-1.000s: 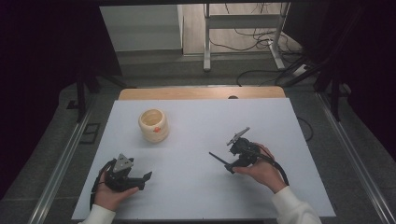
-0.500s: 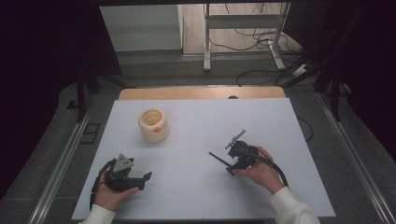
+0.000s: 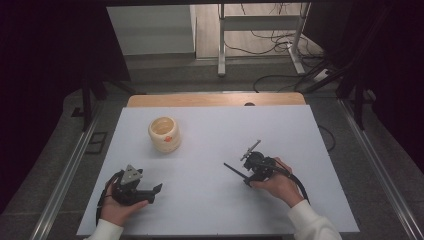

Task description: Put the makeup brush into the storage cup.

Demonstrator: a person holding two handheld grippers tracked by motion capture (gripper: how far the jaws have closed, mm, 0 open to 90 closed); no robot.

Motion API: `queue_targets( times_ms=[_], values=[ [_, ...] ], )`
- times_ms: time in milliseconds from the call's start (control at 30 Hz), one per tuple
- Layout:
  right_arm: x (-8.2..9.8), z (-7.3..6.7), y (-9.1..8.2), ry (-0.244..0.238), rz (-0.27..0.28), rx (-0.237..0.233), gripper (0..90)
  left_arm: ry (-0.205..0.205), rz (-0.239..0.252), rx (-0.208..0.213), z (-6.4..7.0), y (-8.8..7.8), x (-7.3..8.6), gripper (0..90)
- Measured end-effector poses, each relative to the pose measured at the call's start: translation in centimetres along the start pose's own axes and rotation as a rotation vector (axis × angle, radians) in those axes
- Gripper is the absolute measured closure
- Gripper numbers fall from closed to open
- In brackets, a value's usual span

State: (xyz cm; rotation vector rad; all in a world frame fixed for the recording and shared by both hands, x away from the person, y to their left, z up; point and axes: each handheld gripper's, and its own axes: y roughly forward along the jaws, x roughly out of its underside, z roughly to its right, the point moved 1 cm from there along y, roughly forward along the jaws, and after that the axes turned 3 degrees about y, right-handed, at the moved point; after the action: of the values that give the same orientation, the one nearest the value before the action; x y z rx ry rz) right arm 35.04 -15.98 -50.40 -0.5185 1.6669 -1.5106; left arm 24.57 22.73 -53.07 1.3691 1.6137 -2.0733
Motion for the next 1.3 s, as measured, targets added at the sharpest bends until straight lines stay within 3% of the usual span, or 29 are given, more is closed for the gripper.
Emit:
queue_targets(
  times_ms=[333, 667, 1067, 1300],
  values=[
    [-0.3, 0.1, 0.2, -0.015, -0.036, -0.042, 58.5, 0.002, -0.002, 0.000, 0.0, 0.0, 0.0, 11.9],
    [-1.0, -0.4, 0.3, -0.055, -0.089, -0.060, 83.6, 0.002, -0.001, -0.001, 0.1, 0.0, 0.0, 12.0],
    [-0.9, -0.1, 0.1, -0.037, -0.086, -0.080, 83.9, -0.001, 0.001, -0.006, -0.1, -0.2, 0.1, 12.1],
    [-0.7, 0.1, -0.5, -0.030, -0.053, -0.086, 83.9, 0.001, 0.001, -0.006, -0.1, -0.2, 0.1, 12.1]
  ],
)
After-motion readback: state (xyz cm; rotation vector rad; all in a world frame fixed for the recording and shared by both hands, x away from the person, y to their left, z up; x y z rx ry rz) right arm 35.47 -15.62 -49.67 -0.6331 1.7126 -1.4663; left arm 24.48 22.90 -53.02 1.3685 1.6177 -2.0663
